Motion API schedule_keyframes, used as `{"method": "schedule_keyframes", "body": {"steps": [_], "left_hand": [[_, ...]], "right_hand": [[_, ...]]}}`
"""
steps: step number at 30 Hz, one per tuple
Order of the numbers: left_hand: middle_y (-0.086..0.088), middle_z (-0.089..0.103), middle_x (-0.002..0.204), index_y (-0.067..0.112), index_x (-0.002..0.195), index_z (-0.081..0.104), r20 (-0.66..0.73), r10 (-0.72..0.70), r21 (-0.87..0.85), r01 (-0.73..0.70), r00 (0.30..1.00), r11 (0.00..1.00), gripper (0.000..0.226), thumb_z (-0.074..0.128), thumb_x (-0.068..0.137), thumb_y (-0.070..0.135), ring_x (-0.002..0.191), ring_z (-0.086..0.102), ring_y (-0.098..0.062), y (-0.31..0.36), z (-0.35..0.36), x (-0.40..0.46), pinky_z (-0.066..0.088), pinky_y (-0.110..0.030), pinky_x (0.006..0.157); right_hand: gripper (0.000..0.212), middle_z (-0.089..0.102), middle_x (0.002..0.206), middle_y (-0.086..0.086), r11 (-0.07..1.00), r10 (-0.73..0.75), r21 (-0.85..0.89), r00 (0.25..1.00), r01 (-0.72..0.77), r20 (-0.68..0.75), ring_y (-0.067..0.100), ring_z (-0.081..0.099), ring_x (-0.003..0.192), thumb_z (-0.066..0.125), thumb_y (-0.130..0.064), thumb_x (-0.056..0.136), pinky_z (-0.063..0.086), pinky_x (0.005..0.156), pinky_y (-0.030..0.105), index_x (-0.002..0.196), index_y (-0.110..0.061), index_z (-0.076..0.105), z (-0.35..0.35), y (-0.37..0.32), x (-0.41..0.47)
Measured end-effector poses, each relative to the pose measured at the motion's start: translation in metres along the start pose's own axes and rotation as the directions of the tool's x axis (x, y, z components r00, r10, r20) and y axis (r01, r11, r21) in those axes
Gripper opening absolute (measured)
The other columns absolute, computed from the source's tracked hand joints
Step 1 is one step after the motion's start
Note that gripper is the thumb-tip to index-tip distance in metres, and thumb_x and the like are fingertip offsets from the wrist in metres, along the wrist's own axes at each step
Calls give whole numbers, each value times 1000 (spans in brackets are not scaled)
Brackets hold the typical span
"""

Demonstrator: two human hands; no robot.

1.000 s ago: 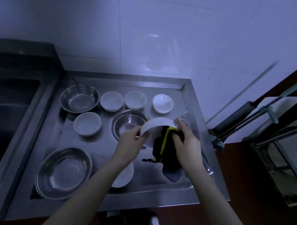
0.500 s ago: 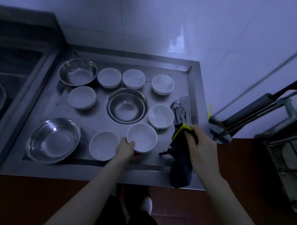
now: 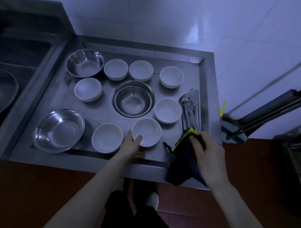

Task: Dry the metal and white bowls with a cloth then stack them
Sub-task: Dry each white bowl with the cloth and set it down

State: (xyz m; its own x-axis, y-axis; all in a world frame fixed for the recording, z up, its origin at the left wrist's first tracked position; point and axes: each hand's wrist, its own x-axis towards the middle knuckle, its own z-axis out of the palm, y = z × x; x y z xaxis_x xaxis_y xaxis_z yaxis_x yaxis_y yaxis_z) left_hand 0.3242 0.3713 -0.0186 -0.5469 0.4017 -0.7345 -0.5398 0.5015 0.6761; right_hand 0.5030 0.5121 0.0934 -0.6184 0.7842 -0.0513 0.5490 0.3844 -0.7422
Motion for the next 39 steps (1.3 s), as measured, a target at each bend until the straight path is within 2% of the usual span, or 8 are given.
{"method": "schedule_keyframes", "body": {"steps": [4, 9, 15, 26, 30, 33, 37, 39], "left_hand": [[-3, 65, 70, 19, 124, 54, -387, 329, 338, -199, 862, 920, 27, 53, 99, 27, 69, 64, -24, -14, -36, -25, 46, -29, 65], [-20, 53, 118, 8, 132, 50, -592, 333, 350, -138, 734, 927, 47, 66, 89, 15, 105, 55, -38, -35, -95, -29, 43, -38, 87], [-22, 52, 138, 11, 150, 33, -399, 154, 276, -41, 904, 960, 68, 66, 90, 15, 126, 48, -40, -35, -121, -3, 38, -39, 102], [-3, 59, 117, 22, 132, 50, -194, 233, -45, -245, 953, 968, 55, 58, 82, 1, 97, 58, -19, 19, -163, -9, 53, -23, 60], [-3, 55, 115, 32, 125, 48, -43, 281, -271, -282, 959, 920, 60, 58, 70, 10, 100, 59, -24, 61, -193, -22, 61, -40, 63], [-6, 58, 111, 32, 124, 51, -7, 320, -361, -301, 947, 883, 48, 56, 87, 1, 97, 64, -31, 88, -210, -27, 60, -43, 66], [-5, 69, 103, 30, 130, 54, -80, 398, -380, -397, 914, 836, 31, 52, 101, 19, 85, 70, -20, 114, -231, -26, 59, -31, 63], [-2, 73, 102, 28, 132, 54, -113, 439, -338, -450, 892, 827, 30, 47, 103, 20, 85, 71, -10, 121, -244, -23, 57, -23, 67]], "right_hand": [[8, 61, 73, -7, 999, -27, 30, 999, 26, 43, 4, 54, 72, 57, -30, 94, 39, 62, 13, 88, -27, 62, 2, -21, 3], [12, 63, 74, -12, 995, -64, 80, 996, 58, 67, 2, 53, 73, 58, -31, 93, 37, 65, 10, 89, -23, 67, 19, -57, 7], [14, 65, 77, -5, 994, -52, 101, 996, 46, 66, -3, 54, 79, 57, -31, 93, 37, 65, 7, 84, -24, 65, 41, -97, 7], [19, 65, 77, -5, 990, 69, 123, 997, -64, -32, 12, 59, 81, 58, -32, 92, 44, 74, 30, 83, -18, 67, 81, -169, 32], [13, 66, 76, -11, 903, 169, 412, 982, -121, -81, 11, 61, 81, 58, -27, 93, 49, 76, 35, 87, -21, 68, 96, -216, 49], [14, 65, 84, 0, 745, 76, 647, 985, -160, 156, 13, 61, 79, 54, -22, 96, 51, 65, 28, 95, -24, 68, 118, -250, 52], [37, 67, 105, -19, 976, -214, 120, 921, 184, 326, -1, 53, 103, 59, -42, 91, 45, 92, 20, 128, -41, 57, 170, -250, 47], [47, 65, 118, -15, 883, -380, -170, 880, 437, 285, 4, 48, 113, 55, -55, 86, 45, 98, 32, 128, -35, 60, 189, -243, 43]]}}
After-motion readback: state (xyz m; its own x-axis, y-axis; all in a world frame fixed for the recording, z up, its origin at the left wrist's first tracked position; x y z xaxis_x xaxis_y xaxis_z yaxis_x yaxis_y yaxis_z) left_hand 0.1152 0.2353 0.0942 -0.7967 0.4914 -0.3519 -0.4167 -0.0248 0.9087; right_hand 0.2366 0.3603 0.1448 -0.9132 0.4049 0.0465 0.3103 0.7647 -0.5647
